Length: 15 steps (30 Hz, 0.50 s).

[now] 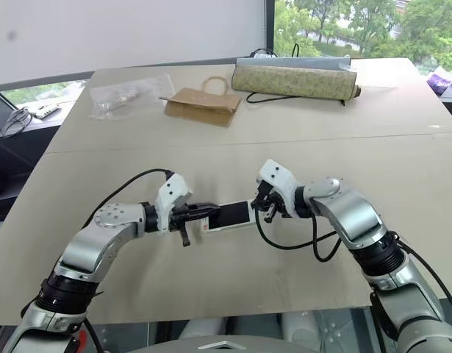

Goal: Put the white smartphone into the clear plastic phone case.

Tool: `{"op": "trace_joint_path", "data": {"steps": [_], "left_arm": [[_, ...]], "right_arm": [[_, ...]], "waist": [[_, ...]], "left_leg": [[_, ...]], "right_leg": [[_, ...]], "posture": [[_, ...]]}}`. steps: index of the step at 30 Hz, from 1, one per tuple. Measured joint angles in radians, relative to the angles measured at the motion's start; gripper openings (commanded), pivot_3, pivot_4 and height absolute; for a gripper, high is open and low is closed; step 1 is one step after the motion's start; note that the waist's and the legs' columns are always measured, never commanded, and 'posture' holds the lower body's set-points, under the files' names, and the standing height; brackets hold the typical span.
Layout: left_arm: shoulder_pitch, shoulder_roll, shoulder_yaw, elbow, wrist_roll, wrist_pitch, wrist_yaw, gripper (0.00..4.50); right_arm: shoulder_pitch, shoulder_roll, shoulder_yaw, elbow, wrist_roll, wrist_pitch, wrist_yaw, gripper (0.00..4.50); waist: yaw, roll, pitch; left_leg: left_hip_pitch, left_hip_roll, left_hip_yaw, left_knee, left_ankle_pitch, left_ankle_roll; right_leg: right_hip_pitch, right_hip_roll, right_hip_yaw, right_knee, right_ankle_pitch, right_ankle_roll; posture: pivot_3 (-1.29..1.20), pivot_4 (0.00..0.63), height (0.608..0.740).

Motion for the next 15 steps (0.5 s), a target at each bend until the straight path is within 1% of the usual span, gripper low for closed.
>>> {"op": "trace_joint_path", "data": {"steps": [5,15], "left_arm": [[0.012,-0.001,0.001,-0.016,0.0,0.002,0.015,0.0],[0.068,0.014,0.028,-0.073,-0.02,0.029,0.035,0.0]], "right_arm": [[-0.035,-0.035,0.047,0.008,0.0,-0.002,0.023,0.06],[-0.06,-0.022,0.078,0.08,0.001,-0.009,0.038,0.06]], "waist": [[0.001,0.0,0.0],[-0.003,-0.002,-0.002]], "left_leg": [[0.0,0.0,0.0,0.001,0.0,0.0],[0.002,0.0,0.001,0.002,0.0,0.0]], "right_leg": [[0.001,0.0,0.0,0.0,0.0,0.0],[0.001,0.0,0.001,0.002,0.0,0.0]], "posture": [[0.0,0.15,0.74],[0.0,0.15,0.74]]}}
